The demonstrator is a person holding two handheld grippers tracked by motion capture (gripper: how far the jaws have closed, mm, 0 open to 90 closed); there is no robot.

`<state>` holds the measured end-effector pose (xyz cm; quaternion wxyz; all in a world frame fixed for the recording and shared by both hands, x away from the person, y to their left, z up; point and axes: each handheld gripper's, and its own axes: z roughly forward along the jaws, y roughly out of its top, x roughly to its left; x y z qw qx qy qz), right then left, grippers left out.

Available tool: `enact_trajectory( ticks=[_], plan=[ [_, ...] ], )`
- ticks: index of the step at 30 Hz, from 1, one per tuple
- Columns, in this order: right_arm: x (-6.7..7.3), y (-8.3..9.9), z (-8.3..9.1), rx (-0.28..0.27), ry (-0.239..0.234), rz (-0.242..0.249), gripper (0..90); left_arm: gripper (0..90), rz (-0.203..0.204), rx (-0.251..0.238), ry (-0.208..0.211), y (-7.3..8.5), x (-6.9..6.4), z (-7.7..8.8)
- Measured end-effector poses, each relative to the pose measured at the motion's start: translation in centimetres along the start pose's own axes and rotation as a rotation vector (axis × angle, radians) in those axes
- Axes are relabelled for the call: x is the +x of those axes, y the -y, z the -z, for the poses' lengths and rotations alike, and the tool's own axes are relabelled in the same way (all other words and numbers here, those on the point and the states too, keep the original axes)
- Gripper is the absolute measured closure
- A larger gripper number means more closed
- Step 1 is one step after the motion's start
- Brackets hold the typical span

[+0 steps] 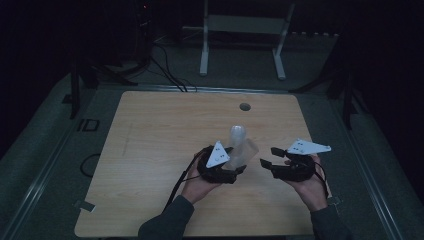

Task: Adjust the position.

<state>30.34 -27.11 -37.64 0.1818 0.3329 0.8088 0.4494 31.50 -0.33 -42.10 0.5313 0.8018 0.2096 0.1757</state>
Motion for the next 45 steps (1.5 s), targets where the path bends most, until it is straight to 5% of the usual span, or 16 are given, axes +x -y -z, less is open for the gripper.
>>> enact_trajectory(
  ticks=[8, 17, 30, 45],
  plan=[
    [0.7, -0.8, -0.5, 0.074, 0.008, 0.115, 39.0, 29.7, -0.012, 0.023, 0.009, 0.1, 0.2, 0.2],
    [0.5, -0.9, -0.8, 0.111, -0.002, 0.134, 39.0, 29.9, -0.031, 0.05, 0.018, 0.3, 0.4, 0.4],
    [1.0, -2.0, -0.9, 0.184, -0.009, 0.238, 38.3, 30.0, -0.064, 0.09, 0.053, 0.3, 0.6, 0.5],
    [1.1, -2.4, -1.1, 0.262, -0.051, 0.316, 38.3, 29.9, -0.098, 0.132, 0.045, 0.4, 0.9, 0.5]
  ],
)
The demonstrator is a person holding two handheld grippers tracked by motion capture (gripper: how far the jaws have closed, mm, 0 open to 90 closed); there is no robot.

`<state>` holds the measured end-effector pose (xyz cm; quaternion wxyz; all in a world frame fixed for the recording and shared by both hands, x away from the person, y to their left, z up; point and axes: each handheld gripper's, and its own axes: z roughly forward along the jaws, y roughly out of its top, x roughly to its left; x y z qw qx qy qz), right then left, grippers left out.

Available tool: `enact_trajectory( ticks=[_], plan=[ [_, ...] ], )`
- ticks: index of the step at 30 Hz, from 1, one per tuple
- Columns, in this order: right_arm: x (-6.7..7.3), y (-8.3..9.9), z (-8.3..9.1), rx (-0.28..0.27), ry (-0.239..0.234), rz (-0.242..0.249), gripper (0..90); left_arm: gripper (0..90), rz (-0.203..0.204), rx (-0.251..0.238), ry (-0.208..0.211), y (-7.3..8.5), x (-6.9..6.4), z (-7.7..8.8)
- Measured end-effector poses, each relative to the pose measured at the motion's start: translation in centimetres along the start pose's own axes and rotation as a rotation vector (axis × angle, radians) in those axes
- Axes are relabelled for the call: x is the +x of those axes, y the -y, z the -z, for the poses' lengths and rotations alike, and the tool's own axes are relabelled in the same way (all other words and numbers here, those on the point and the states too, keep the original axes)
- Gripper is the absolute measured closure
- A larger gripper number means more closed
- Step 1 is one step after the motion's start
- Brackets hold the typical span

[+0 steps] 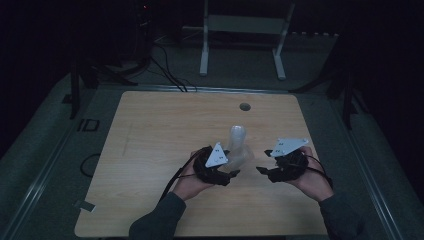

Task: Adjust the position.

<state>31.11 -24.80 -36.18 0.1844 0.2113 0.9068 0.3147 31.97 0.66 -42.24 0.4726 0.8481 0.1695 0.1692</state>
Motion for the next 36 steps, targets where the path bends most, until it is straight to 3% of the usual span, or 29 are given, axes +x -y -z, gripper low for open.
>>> enact_trajectory(
  ticks=[9, 25, 36],
  plan=[
    [0.0, -0.3, 0.1, 0.023, -0.01, 0.037, 37.8, 30.1, -0.021, 0.025, 0.01, 0.1, 0.0, 0.0],
    [0.6, -1.3, 0.0, 0.095, -0.06, 0.151, 37.9, 30.1, -0.073, 0.078, 0.022, 0.2, -0.2, -0.3],
    [0.8, -1.7, -0.1, 0.132, -0.089, 0.191, 37.3, 30.1, -0.109, 0.103, 0.035, 0.2, -0.5, -0.6]
  ],
)
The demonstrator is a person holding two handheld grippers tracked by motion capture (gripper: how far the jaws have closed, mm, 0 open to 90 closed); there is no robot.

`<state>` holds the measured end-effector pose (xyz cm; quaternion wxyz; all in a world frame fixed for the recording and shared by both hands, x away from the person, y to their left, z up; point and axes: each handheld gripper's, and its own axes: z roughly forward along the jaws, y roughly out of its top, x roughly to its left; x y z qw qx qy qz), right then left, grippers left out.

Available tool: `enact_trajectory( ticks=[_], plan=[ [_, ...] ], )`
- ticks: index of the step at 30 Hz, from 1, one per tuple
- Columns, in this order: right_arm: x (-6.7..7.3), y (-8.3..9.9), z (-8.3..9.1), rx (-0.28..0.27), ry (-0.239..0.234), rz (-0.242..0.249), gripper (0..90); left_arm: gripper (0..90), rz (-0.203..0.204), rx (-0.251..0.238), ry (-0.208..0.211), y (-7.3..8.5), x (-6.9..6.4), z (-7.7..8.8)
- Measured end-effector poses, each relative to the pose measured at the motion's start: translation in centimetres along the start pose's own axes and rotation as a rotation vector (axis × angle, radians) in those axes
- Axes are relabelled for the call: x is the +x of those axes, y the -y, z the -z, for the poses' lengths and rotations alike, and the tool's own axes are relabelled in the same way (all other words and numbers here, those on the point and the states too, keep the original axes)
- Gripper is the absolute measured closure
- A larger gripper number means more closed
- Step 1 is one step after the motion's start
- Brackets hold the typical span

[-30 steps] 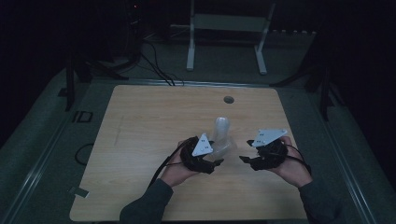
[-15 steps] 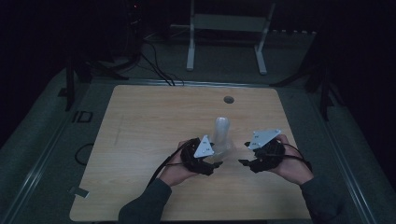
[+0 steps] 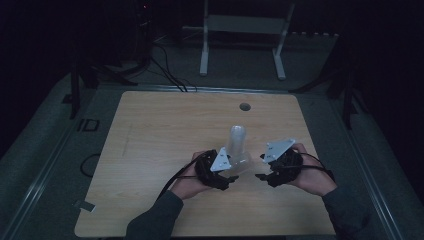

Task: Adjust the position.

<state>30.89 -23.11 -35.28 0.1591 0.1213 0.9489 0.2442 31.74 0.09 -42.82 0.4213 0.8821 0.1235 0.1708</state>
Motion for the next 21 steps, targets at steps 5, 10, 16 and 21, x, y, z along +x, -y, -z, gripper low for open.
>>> enact_trajectory(
  ticks=[5, 10, 16, 21],
  plan=[
    [0.13, -0.2, -0.06, 0.017, -0.006, 0.014, 37.3, 30.1, -0.011, 0.008, 0.002, 0.01, -0.1, -0.06],
    [0.11, -0.39, -0.06, 0.028, -0.009, 0.026, 36.6, 30.1, -0.026, 0.018, 0.003, 0.02, -0.23, -0.2],
    [0.05, -0.56, -0.13, 0.037, -0.018, 0.031, 36.0, 30.1, -0.04, 0.033, 0.003, 0.05, -0.38, -0.4],
    [0.11, -0.7, -0.18, 0.044, -0.028, 0.043, 35.9, 30.2, -0.06, 0.047, 0.007, -0.04, -0.56, -0.52]
  ],
)
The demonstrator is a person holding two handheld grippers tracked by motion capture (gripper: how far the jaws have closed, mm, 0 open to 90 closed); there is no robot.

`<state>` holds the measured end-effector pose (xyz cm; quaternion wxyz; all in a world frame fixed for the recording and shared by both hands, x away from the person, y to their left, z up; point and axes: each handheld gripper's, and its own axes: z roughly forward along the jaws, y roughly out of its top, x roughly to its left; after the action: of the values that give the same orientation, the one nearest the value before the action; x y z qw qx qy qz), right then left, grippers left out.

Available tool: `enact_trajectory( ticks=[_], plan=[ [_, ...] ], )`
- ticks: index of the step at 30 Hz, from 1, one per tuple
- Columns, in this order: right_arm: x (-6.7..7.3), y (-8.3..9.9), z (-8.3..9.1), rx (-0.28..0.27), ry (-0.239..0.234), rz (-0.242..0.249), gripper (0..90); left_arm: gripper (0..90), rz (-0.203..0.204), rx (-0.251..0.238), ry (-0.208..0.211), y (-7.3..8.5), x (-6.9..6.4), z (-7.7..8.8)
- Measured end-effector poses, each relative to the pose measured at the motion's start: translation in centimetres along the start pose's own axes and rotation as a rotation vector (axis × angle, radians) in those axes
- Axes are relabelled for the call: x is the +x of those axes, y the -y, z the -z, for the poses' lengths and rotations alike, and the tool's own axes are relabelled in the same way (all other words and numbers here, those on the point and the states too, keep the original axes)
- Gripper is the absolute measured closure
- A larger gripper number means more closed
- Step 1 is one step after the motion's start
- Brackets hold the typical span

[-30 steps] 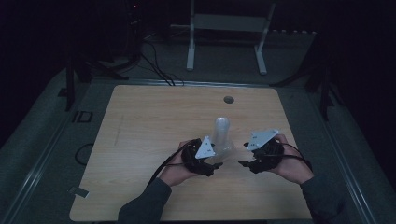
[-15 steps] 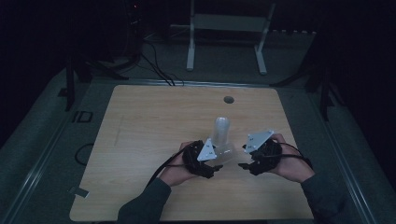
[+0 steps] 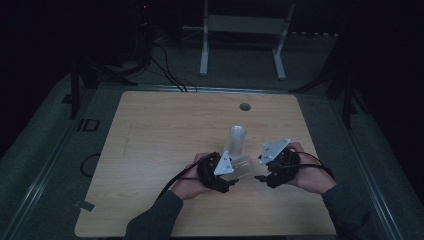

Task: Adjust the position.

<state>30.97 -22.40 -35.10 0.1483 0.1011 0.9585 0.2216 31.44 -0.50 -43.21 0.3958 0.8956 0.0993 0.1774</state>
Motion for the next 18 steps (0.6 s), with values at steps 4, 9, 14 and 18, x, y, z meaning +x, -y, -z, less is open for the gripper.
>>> enact_trajectory(
  ticks=[4, 9, 14, 18],
  plan=[
    [0.13, -0.21, -0.15, 0.008, -0.014, 0.016, 35.8, 30.2, -0.014, 0.008, 0.003, -0.09, -0.06, -0.05],
    [0.25, -0.45, -0.48, 0.035, -0.021, 0.036, 35.7, 30.2, -0.027, 0.015, 0.003, -0.11, -0.19, -0.09],
    [0.27, -0.65, -0.79, 0.057, -0.029, 0.052, 35.2, 30.3, -0.044, 0.026, 0.001, -0.12, -0.45, -0.22],
    [0.26, -0.84, -0.95, 0.073, -0.037, 0.061, 35.0, 30.3, -0.061, 0.037, 0.001, -0.17, -0.66, -0.37]
  ],
)
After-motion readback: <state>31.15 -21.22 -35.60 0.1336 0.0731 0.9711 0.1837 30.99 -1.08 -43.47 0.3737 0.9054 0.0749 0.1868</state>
